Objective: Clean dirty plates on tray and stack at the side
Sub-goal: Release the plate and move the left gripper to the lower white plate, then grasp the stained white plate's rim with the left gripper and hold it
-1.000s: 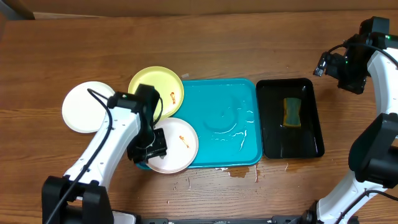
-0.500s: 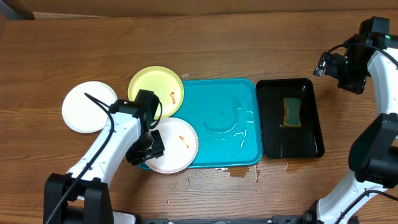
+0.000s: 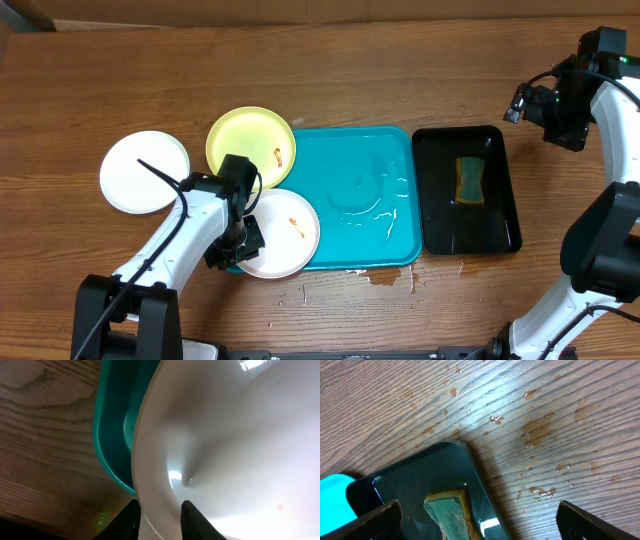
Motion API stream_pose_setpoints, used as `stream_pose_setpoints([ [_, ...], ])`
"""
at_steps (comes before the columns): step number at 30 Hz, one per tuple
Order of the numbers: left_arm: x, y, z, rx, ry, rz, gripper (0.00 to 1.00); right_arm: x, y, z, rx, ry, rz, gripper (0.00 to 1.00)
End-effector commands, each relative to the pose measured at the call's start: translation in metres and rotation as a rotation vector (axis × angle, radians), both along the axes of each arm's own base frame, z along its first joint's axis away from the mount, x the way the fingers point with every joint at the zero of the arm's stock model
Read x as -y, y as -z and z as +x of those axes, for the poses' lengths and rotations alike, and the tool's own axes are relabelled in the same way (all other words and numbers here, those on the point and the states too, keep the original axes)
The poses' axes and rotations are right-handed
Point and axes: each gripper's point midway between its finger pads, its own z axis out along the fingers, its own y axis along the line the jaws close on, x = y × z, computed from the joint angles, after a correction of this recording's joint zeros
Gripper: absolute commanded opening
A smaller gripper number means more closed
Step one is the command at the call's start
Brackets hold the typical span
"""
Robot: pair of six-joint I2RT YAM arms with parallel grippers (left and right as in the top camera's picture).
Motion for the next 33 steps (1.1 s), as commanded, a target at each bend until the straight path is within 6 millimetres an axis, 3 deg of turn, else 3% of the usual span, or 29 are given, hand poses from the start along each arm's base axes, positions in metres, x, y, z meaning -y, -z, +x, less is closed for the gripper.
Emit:
stream_pose_setpoints([
  [1,-0.002,0.001,-0.003,-0.002,-0.019,-0.003,0.29,0.001,-0.015,0.003,0.041,0.003,-0.014,1.00],
  [8,-0.001,0.008,-0.007,-0.005,-0.017,-0.012,0.26,0.001,-0.015,0.003,0.041,0.003,-0.014,1.00],
  [14,0.024,0.010,0.004,0.032,0.002,-0.151,0.20,0.001,-0.015,0.003,0.041,0.003,-0.014,1.00],
  [21,0.047,0.009,0.025,0.125,0.113,-0.234,0.21,0.001,-0.015,0.003,0.041,0.003,-0.014,1.00],
  [29,0.067,0.007,0.046,0.228,0.201,-0.278,0.32,0.001,-0.015,0.003,0.041,0.003,-0.014,1.00],
  [33,0.067,0.008,0.046,0.233,0.274,-0.264,0.44,0.001,-0.015,0.003,0.041,0.003,-0.014,1.00],
])
